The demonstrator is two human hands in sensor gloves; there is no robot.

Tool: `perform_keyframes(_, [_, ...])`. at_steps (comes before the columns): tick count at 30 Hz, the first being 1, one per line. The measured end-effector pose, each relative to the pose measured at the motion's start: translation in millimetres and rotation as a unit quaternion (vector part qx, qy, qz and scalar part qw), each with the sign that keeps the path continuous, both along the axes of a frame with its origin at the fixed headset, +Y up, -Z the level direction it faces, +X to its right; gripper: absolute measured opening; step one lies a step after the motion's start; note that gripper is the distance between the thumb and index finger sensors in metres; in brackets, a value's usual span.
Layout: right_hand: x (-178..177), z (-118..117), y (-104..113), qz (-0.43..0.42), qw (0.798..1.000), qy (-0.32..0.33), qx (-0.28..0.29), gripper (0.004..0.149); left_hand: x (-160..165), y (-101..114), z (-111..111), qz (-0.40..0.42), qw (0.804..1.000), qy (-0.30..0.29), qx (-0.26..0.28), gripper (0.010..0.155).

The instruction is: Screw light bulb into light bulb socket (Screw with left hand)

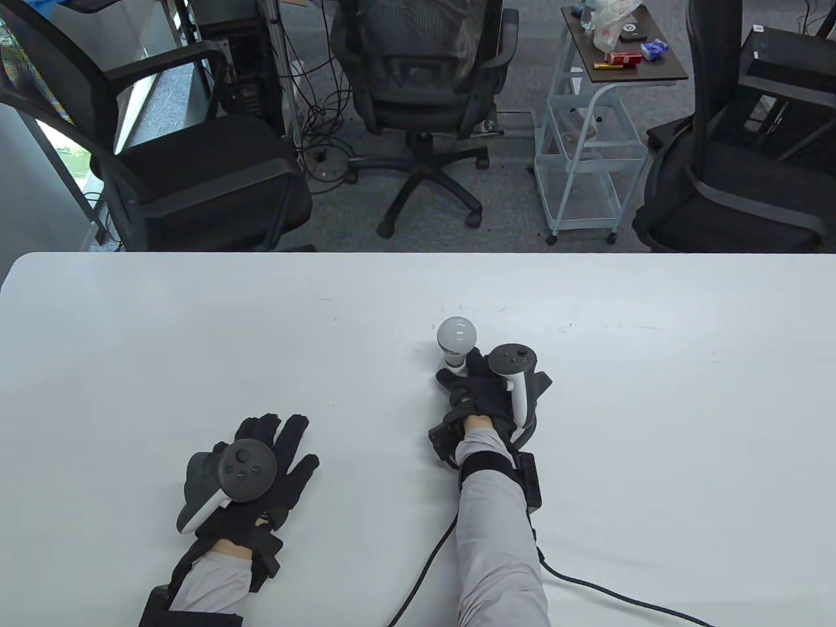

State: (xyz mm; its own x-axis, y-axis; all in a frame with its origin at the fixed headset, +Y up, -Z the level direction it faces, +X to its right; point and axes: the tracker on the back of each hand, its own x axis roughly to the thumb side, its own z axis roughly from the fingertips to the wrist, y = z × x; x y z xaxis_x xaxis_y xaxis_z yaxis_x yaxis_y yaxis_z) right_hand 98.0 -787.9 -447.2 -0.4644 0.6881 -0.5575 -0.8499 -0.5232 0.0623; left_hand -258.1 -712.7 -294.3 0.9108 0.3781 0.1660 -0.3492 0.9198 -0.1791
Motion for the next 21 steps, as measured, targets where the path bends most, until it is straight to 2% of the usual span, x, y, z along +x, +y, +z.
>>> perform_keyframes(3, [6, 5, -4, -0.040, 0.997, 0.070, -0.011, 0.077, 1, 0, 1, -0.003, 1.000, -0.005, 0.002, 0.070])
perform_keyframes(7, [18, 22, -2, -0.069, 0.994, 0.079, 0.018, 0.078, 1, 2, 2, -0.004, 1.000, -0.002, 0.006, 0.070])
perform_keyframes(12, [42, 61, 12, -0.036, 0.993, 0.101, 0.057, 0.079, -2, 4, 4, -0.005, 1.000, 0.007, 0.017, 0.072])
perform_keyframes(14, [54, 83, 26, -0.003, 0.990, 0.099, 0.098, 0.079, -2, 6, 6, -0.012, 1.000, 0.003, 0.024, 0.077])
perform_keyframes(15, [56, 87, 29, 0.003, 0.989, 0.099, 0.106, 0.078, -2, 6, 7, -0.013, 1.000, -0.003, 0.026, 0.080])
perform_keyframes(17, [65, 105, 49, 0.050, 0.982, 0.117, 0.136, 0.078, 0, 10, 11, -0.017, 0.999, -0.015, 0.036, 0.085])
perform_keyframes(21, [75, 135, 89, 0.159, 0.958, 0.138, 0.196, 0.078, 2, 22, 21, -0.028, 0.996, -0.018, 0.080, 0.090])
